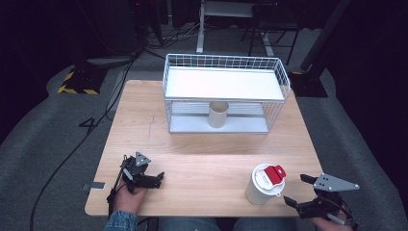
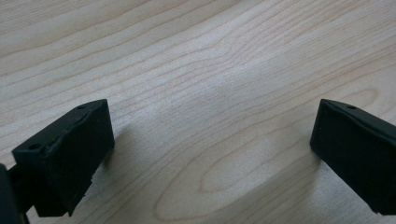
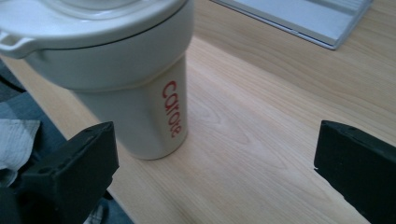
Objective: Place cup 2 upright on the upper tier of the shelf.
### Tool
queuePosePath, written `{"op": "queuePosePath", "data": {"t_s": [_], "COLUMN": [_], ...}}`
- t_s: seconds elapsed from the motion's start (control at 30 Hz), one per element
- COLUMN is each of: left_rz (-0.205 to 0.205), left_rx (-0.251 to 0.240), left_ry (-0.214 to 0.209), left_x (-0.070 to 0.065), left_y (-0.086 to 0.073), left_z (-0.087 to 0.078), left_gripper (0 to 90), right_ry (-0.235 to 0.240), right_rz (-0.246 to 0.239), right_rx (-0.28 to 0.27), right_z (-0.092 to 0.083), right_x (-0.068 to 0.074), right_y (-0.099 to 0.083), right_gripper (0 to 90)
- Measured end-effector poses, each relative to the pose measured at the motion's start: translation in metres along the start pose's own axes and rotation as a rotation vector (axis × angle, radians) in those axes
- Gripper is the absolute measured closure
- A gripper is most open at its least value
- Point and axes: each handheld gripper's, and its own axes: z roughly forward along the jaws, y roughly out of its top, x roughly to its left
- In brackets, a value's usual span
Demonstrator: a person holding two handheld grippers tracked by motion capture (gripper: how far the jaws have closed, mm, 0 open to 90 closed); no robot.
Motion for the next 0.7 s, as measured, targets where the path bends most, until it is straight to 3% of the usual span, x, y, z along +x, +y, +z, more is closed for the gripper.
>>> {"op": "queuePosePath", "data": {"t_s": [0.47, 0.7], "left_rz": [0.0, -0.004], "left_rx": [0.002, 0.0], "left_ry": [0.007, 0.014], "left_x": [0.001, 0.001], "left_y": [0.001, 0.001], "left_z": [0.001, 0.001], "left_gripper": [0.3, 0.4], "right_ry": [0.085, 0.11], "right_rz": [-0.019, -0.005], "right_rx": [-0.027, -0.071], "right_z": [0.014, 0.023], "right_x": [0.014, 0.019], "right_y": [0.005, 0.007], "right_gripper": [0.0, 0.0]}}
